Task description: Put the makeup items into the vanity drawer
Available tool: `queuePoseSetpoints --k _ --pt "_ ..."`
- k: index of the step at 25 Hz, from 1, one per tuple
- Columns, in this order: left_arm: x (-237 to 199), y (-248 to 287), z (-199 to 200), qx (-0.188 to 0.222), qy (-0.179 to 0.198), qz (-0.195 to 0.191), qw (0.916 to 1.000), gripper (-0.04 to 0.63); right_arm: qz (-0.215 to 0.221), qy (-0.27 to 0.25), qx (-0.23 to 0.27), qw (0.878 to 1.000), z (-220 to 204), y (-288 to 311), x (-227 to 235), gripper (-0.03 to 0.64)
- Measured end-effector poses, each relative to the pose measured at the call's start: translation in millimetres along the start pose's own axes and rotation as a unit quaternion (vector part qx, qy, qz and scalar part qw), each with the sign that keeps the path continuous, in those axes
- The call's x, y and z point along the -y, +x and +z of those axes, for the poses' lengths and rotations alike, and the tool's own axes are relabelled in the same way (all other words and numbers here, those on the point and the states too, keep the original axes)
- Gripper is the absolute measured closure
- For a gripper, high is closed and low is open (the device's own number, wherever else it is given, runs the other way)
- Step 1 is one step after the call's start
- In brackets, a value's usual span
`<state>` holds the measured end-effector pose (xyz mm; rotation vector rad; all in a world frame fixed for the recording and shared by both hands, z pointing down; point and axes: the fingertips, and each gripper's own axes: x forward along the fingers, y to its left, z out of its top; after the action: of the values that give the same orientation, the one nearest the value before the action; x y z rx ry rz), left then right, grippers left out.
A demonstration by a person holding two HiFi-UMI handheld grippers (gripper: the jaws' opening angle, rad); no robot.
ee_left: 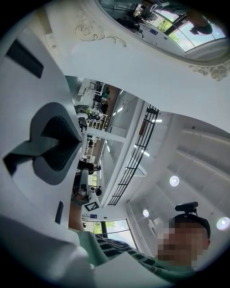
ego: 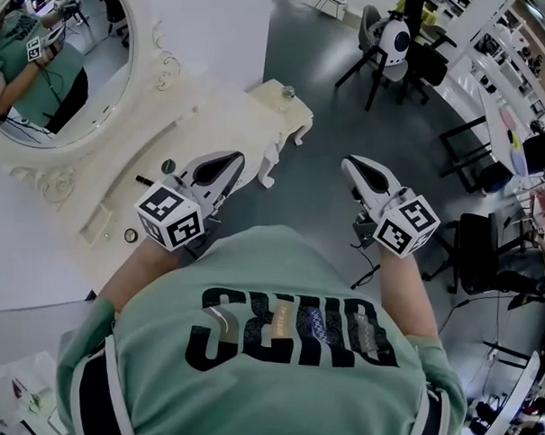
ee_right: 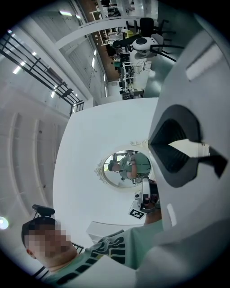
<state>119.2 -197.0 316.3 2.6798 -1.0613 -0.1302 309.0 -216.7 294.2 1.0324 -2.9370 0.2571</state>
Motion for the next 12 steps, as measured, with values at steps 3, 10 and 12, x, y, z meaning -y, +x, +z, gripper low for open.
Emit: queuePoseSetpoints --k 3,10,12 --pt "0.6 -1.3 -2.2 0.001 -0.002 0.002 1.0 0.592 0.003 -0.001 -0.002 1.0 -1.6 -0.1 -1.9 0.611" --pt "1.1 0.0 -4.2 0.003 -0.005 0.002 1.0 0.592 0.005 -0.005 -0.005 1.0 -2.1 -0.6 -2.3 0.611" --pt "3.5 1.2 -5.8 0.003 -0.005 0.002 1.0 0.592 0.005 -0.006 -0.006 1.0 -3.2 -3.2 -1.3 0.611"
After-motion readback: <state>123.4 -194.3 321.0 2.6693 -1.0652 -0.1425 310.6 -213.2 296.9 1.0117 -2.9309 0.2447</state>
